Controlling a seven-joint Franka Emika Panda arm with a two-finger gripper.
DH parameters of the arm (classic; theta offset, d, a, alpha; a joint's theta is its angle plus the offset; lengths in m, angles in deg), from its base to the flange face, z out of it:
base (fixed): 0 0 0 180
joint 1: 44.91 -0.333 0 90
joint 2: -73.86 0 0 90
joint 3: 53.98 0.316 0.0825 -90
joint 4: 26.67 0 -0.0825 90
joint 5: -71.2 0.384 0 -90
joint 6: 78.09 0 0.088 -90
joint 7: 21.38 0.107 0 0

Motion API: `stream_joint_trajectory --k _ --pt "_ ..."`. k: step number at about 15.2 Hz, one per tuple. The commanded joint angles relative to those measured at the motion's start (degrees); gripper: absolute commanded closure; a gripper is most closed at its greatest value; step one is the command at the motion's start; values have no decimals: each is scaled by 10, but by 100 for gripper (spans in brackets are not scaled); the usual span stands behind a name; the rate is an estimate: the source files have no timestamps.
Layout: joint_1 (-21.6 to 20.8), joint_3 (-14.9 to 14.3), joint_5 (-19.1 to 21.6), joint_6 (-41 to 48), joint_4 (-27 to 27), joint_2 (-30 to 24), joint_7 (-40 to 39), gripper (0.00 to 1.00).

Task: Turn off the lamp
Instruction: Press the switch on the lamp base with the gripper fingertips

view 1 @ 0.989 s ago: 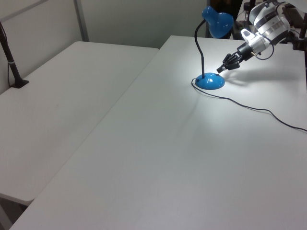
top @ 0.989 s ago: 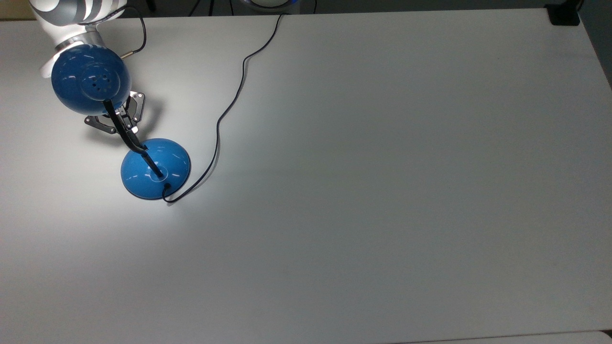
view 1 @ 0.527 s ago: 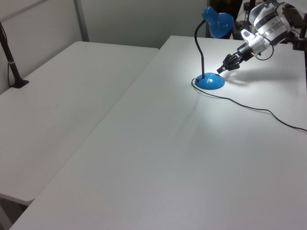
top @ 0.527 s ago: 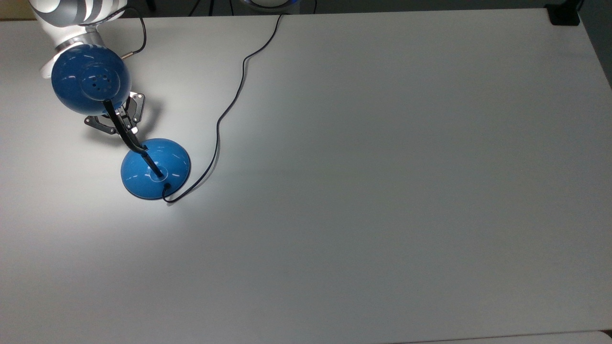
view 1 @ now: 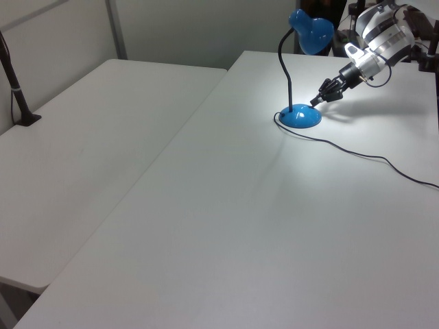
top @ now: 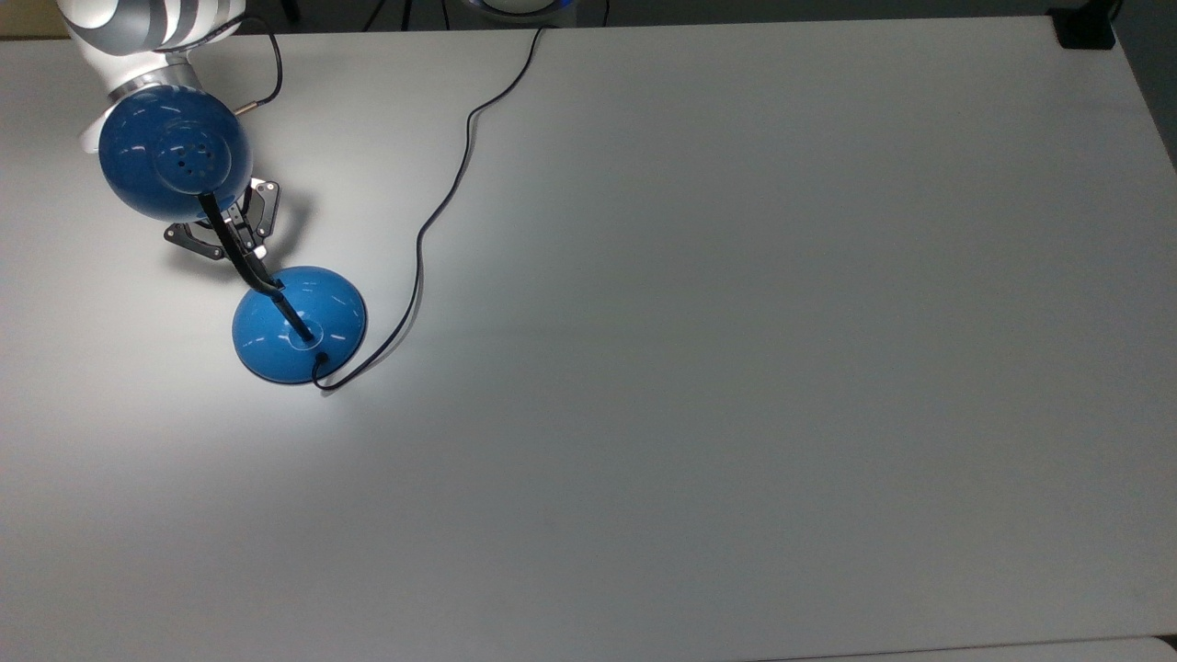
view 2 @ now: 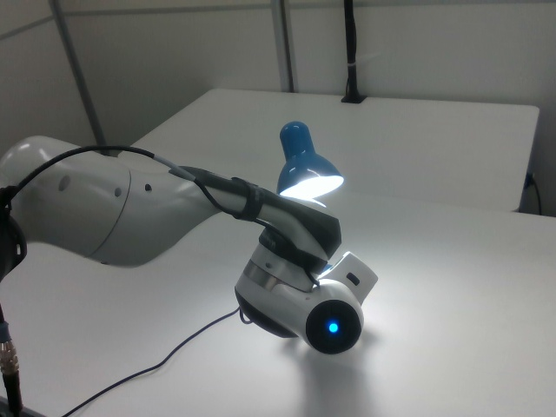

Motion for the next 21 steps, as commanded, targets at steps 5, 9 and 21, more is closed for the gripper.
stream_joint_trajectory --k 5,9,21 --pt "0 2 13 8 3 -9 18 100" --pt "-4 2 13 5 2 -9 29 100" --pt "18 11 0 4 18 -4 -28 100"
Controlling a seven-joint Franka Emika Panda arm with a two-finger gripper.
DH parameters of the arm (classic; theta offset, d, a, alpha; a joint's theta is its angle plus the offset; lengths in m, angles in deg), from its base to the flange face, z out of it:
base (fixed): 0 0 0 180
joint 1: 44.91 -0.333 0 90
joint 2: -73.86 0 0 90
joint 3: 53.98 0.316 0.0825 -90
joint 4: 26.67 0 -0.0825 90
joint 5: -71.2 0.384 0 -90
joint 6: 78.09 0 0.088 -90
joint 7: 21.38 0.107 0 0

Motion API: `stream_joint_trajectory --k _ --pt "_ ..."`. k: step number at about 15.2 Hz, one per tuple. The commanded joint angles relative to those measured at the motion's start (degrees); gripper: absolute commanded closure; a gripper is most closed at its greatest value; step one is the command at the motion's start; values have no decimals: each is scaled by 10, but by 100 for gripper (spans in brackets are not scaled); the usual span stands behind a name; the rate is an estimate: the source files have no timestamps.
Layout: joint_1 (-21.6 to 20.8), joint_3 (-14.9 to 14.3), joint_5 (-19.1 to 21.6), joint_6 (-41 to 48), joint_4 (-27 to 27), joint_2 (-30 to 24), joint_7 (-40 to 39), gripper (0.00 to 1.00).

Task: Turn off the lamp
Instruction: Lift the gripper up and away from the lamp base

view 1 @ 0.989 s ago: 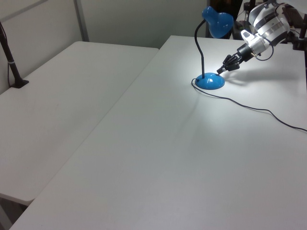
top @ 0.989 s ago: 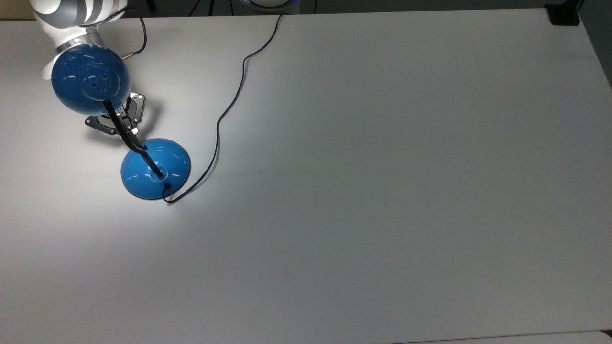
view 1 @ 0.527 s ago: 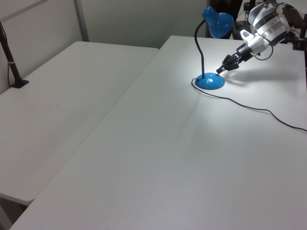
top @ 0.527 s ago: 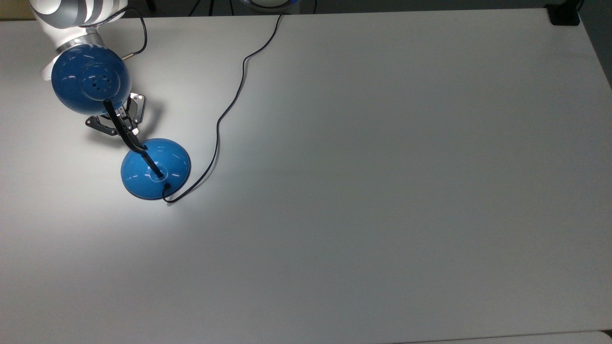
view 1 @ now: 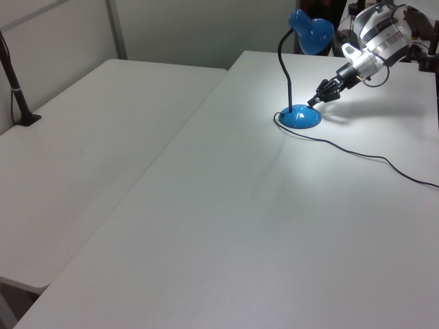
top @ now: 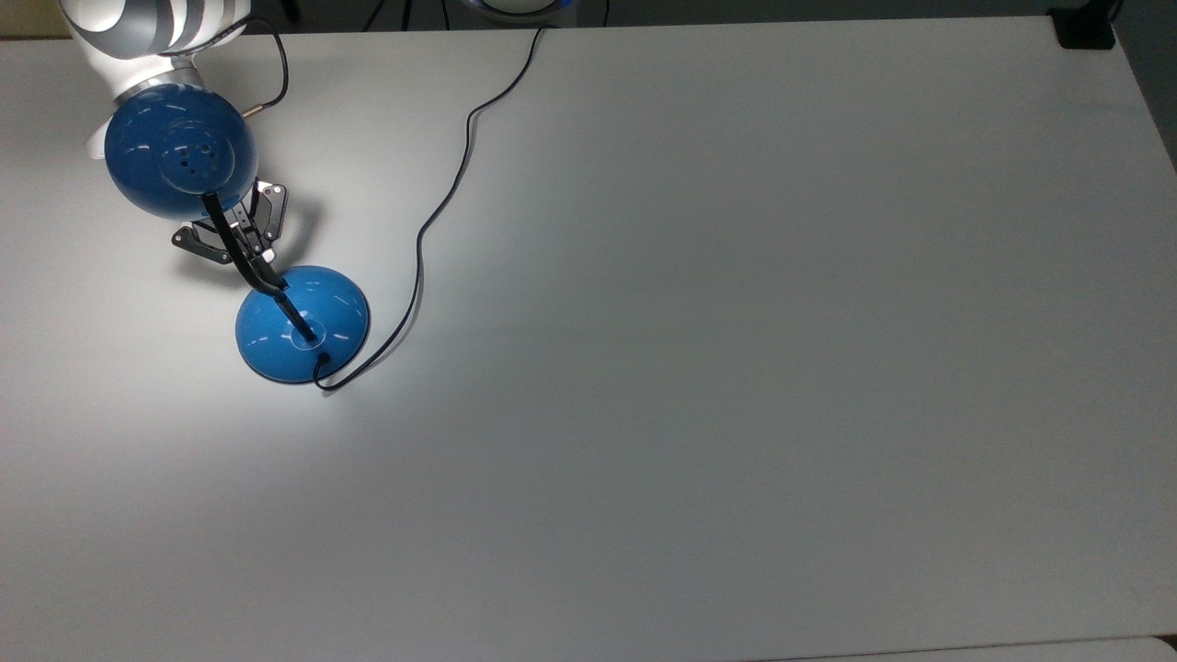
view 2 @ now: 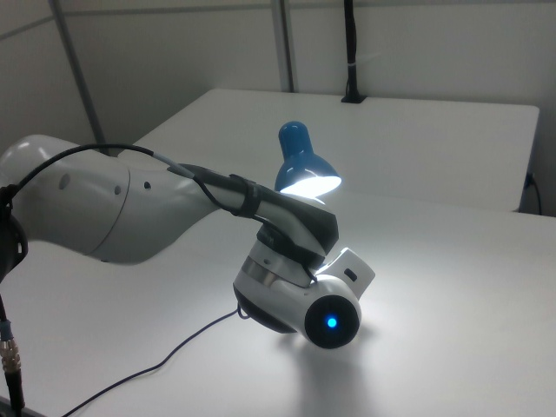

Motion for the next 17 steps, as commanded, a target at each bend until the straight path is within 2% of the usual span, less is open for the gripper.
stream_joint_trajectory --k 1,4,7,8,11,14,17 --pt "24 1 -4 2 27 -4 -56 100" --pt "35 0 -6 4 37 -4 -90 100" --pt "37 -3 -8 4 38 -12 -87 100" --pt "44 -4 -21 5 43 -26 -86 100" --pt "76 -18 -132 22 54 -70 -53 100" --pt "83 -84 -277 128 37 -98 0 100" --pt "83 -130 -389 239 -4 -139 94 100"
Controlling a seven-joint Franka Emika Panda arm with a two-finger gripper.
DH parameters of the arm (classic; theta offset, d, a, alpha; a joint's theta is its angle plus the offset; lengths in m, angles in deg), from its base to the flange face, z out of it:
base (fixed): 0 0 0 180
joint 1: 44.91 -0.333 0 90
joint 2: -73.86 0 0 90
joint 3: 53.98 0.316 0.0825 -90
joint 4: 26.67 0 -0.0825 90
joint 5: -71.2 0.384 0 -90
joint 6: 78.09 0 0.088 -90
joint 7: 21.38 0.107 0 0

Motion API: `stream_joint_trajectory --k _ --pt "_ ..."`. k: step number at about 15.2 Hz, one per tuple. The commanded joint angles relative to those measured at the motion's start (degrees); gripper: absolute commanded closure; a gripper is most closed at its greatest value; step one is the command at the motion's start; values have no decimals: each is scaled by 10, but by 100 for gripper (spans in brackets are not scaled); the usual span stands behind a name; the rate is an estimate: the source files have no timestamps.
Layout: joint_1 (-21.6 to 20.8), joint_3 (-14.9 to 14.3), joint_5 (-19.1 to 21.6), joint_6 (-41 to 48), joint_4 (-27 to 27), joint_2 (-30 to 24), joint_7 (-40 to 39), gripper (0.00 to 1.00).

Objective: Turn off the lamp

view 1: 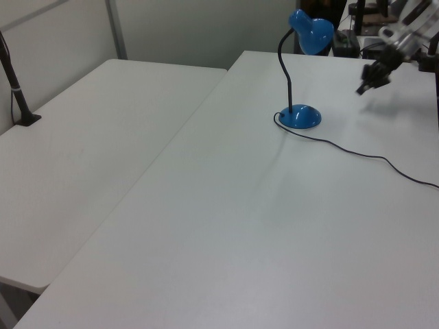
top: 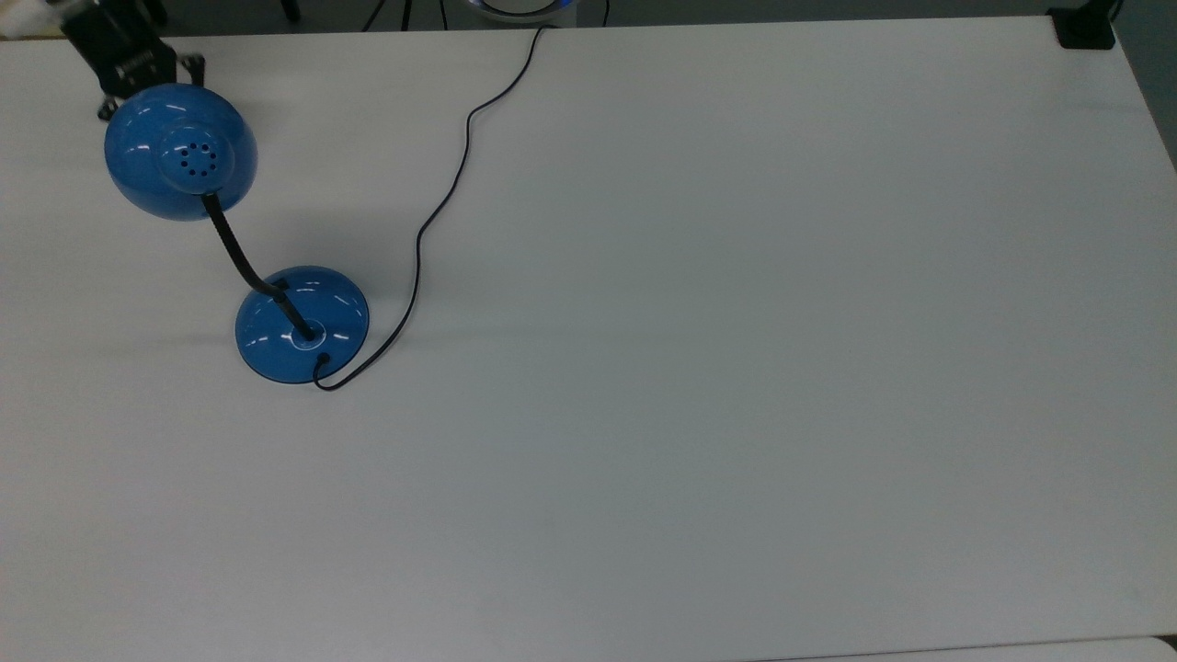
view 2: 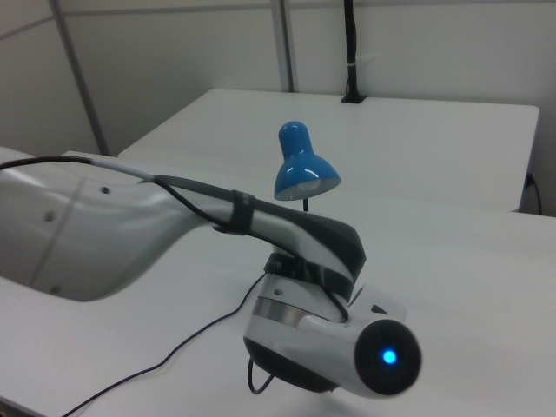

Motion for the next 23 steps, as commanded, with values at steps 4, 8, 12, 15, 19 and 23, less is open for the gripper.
stream_joint_trajectory --k 4,8,12,15,19,23 --pt "-42 -58 -161 294 -174 -111 484 100" --pt "-183 -53 -239 293 -271 -152 865 100" --pt "-296 -37 -376 287 -301 -160 1041 95" --pt "-300 77 -504 235 -289 -160 1072 91" --pt "-297 102 -521 154 -249 -158 1062 63" --pt "-307 97 -521 152 -247 -157 1062 0"
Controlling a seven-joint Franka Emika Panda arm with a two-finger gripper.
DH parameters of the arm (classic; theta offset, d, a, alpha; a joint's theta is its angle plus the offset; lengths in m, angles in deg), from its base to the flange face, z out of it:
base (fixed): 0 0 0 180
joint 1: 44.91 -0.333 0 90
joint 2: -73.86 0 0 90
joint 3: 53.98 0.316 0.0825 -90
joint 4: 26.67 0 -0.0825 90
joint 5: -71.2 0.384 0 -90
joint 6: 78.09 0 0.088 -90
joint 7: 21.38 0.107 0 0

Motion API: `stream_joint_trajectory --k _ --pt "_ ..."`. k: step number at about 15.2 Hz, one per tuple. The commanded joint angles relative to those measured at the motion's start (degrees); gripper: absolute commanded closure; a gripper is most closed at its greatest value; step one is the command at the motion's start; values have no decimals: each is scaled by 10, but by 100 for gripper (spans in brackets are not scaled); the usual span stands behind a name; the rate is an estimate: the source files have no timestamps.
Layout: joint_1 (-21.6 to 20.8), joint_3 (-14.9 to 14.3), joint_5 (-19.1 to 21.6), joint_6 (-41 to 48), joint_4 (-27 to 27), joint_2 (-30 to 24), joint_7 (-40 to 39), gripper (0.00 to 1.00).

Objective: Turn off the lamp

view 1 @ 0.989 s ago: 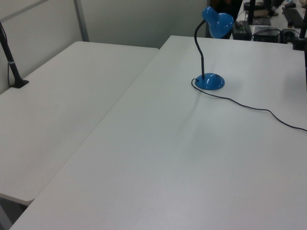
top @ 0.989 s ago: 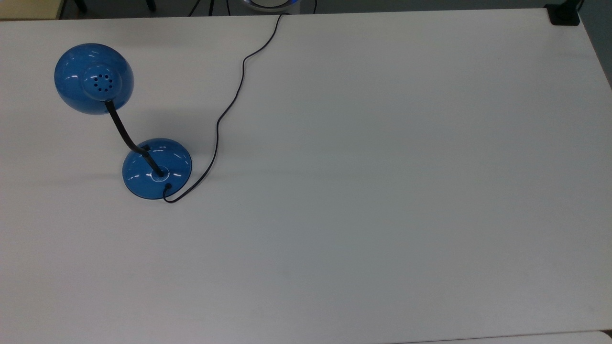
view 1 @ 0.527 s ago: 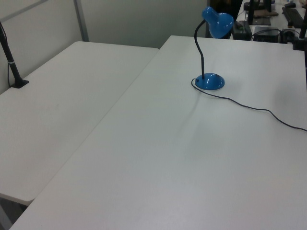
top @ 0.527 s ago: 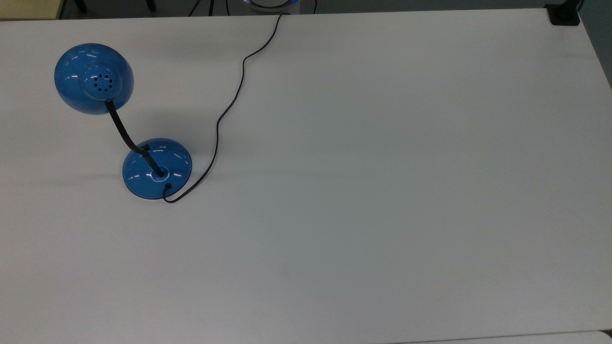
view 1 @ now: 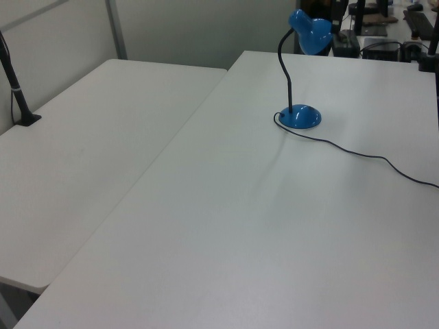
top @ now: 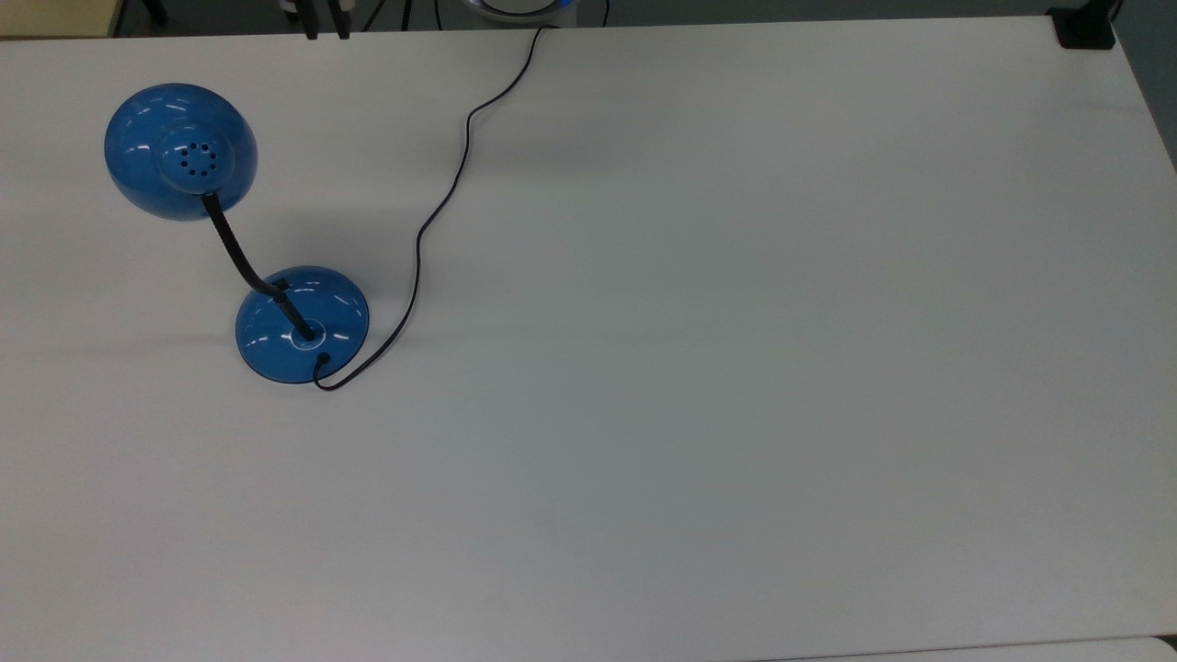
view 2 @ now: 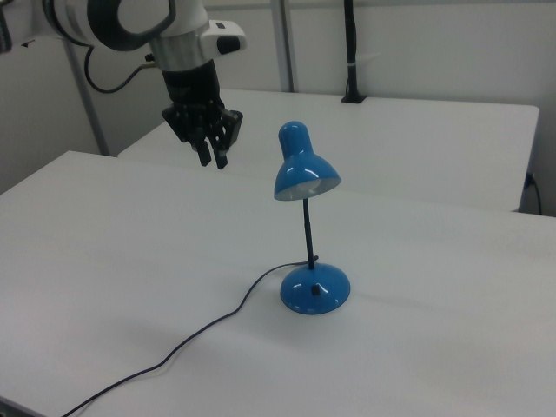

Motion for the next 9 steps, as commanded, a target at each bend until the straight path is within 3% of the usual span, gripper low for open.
stream_joint_trajectory --k 1,9 --pt "-6 -5 -7 -11 13 -12 -4 0" --pt "-6 -5 -7 -9 13 -11 -1 0"
